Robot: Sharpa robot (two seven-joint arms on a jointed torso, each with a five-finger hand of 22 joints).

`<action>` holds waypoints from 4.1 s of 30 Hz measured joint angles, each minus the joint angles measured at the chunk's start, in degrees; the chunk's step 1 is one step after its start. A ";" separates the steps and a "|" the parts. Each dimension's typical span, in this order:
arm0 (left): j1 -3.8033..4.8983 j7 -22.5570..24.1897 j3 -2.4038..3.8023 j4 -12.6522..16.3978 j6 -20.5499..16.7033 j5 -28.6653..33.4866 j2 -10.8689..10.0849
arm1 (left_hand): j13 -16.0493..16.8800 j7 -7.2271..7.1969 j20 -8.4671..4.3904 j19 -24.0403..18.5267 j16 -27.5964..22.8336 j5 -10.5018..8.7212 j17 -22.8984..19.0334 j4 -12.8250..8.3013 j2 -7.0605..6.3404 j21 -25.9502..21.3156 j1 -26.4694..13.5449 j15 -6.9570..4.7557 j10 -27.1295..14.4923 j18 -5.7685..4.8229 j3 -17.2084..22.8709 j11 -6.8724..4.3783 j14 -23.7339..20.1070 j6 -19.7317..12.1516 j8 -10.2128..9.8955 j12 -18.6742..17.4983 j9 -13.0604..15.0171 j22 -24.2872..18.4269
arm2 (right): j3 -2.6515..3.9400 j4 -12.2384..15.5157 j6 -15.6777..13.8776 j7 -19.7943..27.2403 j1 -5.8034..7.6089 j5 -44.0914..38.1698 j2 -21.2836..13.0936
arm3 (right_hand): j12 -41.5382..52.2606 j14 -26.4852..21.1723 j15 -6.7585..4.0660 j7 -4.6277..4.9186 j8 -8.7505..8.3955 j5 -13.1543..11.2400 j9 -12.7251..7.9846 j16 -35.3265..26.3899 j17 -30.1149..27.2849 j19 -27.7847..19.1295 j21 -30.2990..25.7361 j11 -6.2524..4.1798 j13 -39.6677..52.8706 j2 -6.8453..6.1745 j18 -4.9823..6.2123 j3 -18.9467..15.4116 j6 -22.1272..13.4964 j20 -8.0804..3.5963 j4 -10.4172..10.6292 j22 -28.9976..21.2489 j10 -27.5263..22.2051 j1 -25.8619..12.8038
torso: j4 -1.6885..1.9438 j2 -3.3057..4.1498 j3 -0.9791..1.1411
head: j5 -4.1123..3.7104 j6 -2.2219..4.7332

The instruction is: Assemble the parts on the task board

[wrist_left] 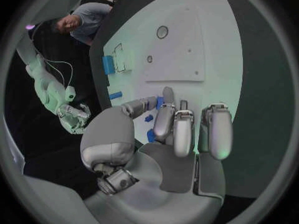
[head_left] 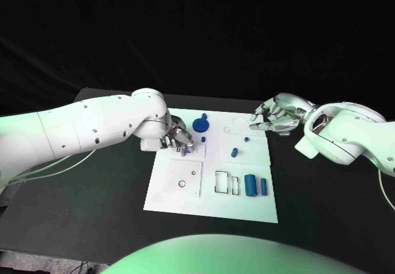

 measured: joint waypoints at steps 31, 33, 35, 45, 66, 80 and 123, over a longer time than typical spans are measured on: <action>0.15 -0.05 0.77 1.27 0.40 0.87 -1.22 | -0.02 0.09 0.00 0.00 0.00 -0.04 -0.02 -0.01 0.02 0.00 0.03 0.00 0.00 0.00 -0.01 0.00 0.00 0.09 0.21 0.00 -0.06 0.00 | -0.04 -0.19 0.60 -0.03 -0.28 -0.01 0.06 | 0.00 0.00 0.00 0.00 0.00 0.00 -0.01 0.00 -0.01 0.00 0.00 0.00 -0.01 0.00 0.00 0.00 0.00 0.00 0.00 0.01 0.00 0.00 | -0.05 0.01 0.02 | -0.09 0.01; 0.17 -0.05 0.78 1.11 0.59 0.87 -1.18 | -0.02 0.09 0.00 0.00 0.00 -0.10 -0.02 -0.02 0.02 0.00 0.03 0.00 0.00 0.00 -0.02 0.00 0.00 0.09 0.21 0.00 -0.05 0.00 | -0.04 -0.18 0.63 -0.03 -0.28 -0.01 0.05 | 0.00 0.00 0.00 0.00 0.00 0.00 -0.02 0.00 -0.01 0.00 0.00 0.00 -0.01 0.00 0.00 0.00 0.00 0.00 0.00 0.01 0.00 0.00 | -0.07 0.01 0.02 | -0.09 0.01; 0.19 -0.05 0.78 0.93 0.88 0.88 -1.11 | -0.02 0.10 0.00 0.00 0.00 -0.12 -0.02 -0.02 0.06 0.00 0.07 0.00 0.00 0.00 -0.02 0.00 0.00 0.10 0.21 0.00 0.00 0.00 | -0.04 -0.17 0.65 -0.03 -0.29 -0.01 0.04 | 0.00 0.00 0.00 0.00 0.00 0.00 -0.02 0.00 -0.01 0.00 0.00 0.00 -0.01 0.00 0.00 0.00 0.00 0.00 0.00 0.01 0.00 0.00 | -0.05 0.01 0.02 | -0.13 0.01; 0.64 -0.08 0.82 -0.83 3.96 2.84 -0.49 | -0.03 0.40 0.00 0.00 0.00 1.16 -0.02 -0.03 -0.12 0.00 0.25 0.00 0.20 0.00 -0.02 -0.20 0.00 0.40 0.54 0.00 0.49 0.00 | -0.04 -0.17 0.73 -0.03 -0.29 -0.01 0.08 | 0.00 0.00 0.00 0.00 0.00 0.00 -0.03 0.00 -0.02 0.01 0.00 0.00 -0.01 0.00 0.00 0.00 0.00 0.01 0.00 0.01 0.00 0.00 | 0.00 0.03 0.03 | -0.14 0.01; 2.82 -0.40 0.63 -6.47 10.71 12.17 3.07 | 0.20 0.61 0.00 0.00 0.00 3.98 -0.03 -0.26 -0.18 0.00 0.31 0.00 0.20 0.00 -0.26 -0.20 0.00 0.61 0.79 0.00 1.22 0.00 | -0.04 -0.23 0.77 -0.04 -0.31 -0.01 0.24 | 0.00 0.00 0.00 0.00 0.00 0.00 0.09 0.00 -0.02 0.01 0.00 0.00 -0.01 -0.23 0.00 0.00 0.00 0.01 0.00 0.01 0.00 -0.23 | 0.03 0.01 0.07 | -0.14 0.01; 3.23 -1.00 -0.01 -11.57 14.06 13.71 5.88 | 0.42 0.80 0.00 0.00 0.00 4.54 -0.03 -0.49 -0.18 0.00 0.31 0.00 0.21 0.00 -0.49 -0.19 0.00 0.80 0.76 0.00 1.67 0.00 | -0.04 -0.25 0.78 -0.06 -0.30 -0.02 0.26 | 0.00 0.00 0.00 0.00 0.00 0.00 0.08 0.00 -0.02 0.01 0.00 0.00 -0.01 -0.23 0.00 0.00 0.00 0.01 0.00 0.01 0.00 -0.23 | 0.03 -0.05 0.07 | -0.01 0.01; 3.36 -1.03 -2.47 -11.49 13.72 8.87 6.41 | 1.00 0.90 0.00 0.00 0.00 6.13 -0.04 -0.81 -0.18 0.24 0.31 0.00 0.41 0.00 -0.81 0.00 0.00 0.92 0.66 0.40 2.60 0.00 | -0.04 -0.19 0.75 0.08 -0.30 -0.02 0.25 | 0.00 0.00 0.00 -0.01 0.22 0.00 0.16 0.00 0.02 0.01 0.00 0.00 0.02 -0.23 0.00 -0.17 -0.41 0.01 0.16 0.01 0.00 -0.23 | 0.00 0.01 0.06 | 0.15 0.01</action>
